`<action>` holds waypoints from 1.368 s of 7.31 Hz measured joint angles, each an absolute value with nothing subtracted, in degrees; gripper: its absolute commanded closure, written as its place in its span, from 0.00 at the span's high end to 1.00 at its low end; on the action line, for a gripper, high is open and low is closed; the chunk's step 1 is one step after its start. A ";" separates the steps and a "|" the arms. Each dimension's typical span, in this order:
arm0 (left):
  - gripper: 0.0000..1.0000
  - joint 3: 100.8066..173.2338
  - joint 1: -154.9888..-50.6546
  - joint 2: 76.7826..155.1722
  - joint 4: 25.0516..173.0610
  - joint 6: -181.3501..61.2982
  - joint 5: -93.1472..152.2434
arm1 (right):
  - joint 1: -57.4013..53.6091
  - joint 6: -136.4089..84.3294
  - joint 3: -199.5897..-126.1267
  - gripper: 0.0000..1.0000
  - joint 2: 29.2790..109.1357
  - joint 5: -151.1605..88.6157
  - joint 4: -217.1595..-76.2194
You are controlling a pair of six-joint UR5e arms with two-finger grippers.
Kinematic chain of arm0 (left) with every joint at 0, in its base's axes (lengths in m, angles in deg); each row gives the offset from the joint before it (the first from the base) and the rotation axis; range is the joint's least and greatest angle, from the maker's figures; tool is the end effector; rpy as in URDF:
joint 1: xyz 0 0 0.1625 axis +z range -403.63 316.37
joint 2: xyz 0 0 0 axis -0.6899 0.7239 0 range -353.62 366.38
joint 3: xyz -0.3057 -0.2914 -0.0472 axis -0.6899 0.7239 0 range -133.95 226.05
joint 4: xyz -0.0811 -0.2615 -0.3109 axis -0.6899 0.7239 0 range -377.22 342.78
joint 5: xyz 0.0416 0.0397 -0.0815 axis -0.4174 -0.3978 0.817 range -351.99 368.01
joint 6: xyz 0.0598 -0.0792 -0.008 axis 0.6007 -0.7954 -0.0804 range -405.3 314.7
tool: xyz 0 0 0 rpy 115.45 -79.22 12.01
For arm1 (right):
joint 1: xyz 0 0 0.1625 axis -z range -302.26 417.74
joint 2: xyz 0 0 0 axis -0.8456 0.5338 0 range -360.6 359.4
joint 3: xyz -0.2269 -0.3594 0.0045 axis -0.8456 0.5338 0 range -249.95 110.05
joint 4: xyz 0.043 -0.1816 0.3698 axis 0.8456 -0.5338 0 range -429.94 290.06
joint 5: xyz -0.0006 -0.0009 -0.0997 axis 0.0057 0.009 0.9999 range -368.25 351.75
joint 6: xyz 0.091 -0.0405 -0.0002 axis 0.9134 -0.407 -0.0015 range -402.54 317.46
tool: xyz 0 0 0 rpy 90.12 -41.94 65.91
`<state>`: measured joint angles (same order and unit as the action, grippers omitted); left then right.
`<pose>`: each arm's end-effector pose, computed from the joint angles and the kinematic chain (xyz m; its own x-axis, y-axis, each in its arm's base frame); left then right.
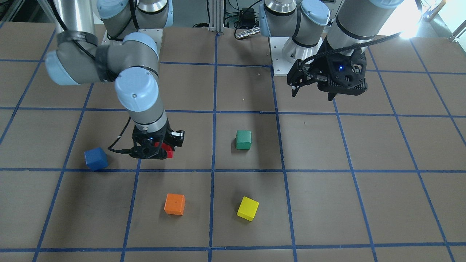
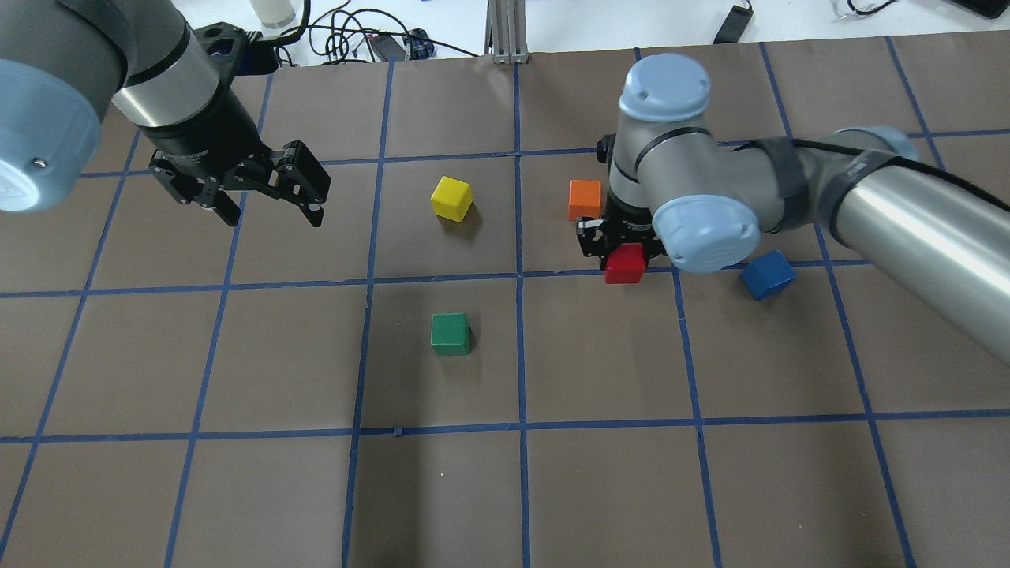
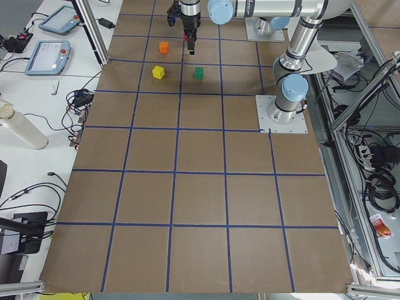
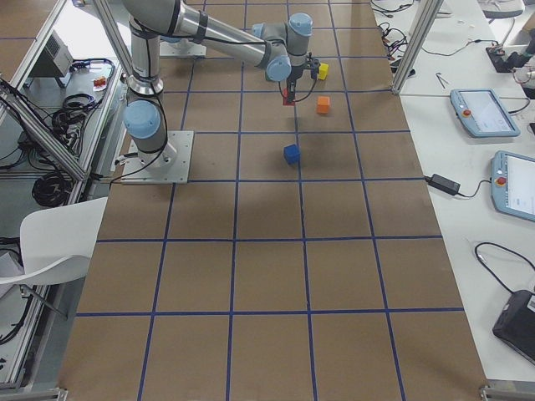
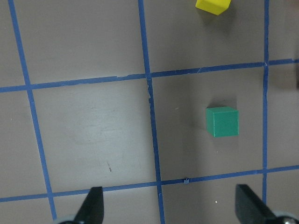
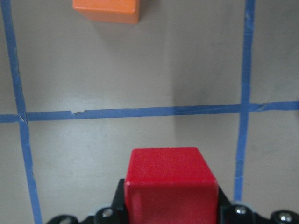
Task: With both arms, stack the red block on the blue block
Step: 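Carry the red cube with the right gripper onto the blue cube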
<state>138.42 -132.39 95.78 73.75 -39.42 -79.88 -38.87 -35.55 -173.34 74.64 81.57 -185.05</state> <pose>-0.1266 -0.4853 0.4712 -0.9960 0.0791 0.0414 0.0809 0.9958 0.0436 0.1957 -0.5294 0.2838 -1.0000 0.0068 0.0033 0.0069 0.9986 0.0529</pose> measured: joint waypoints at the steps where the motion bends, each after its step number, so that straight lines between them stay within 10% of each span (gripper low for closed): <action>1: 1.00 138.42 -132.39 95.82 73.70 -39.44 -79.88 | -35.21 -41.99 -173.40 0.21 77.04 82.53 -182.56; 10: 1.00 138.35 -132.31 95.94 73.66 -39.41 -79.88 | -17.37 -75.05 -179.10 0.22 75.87 83.41 -187.58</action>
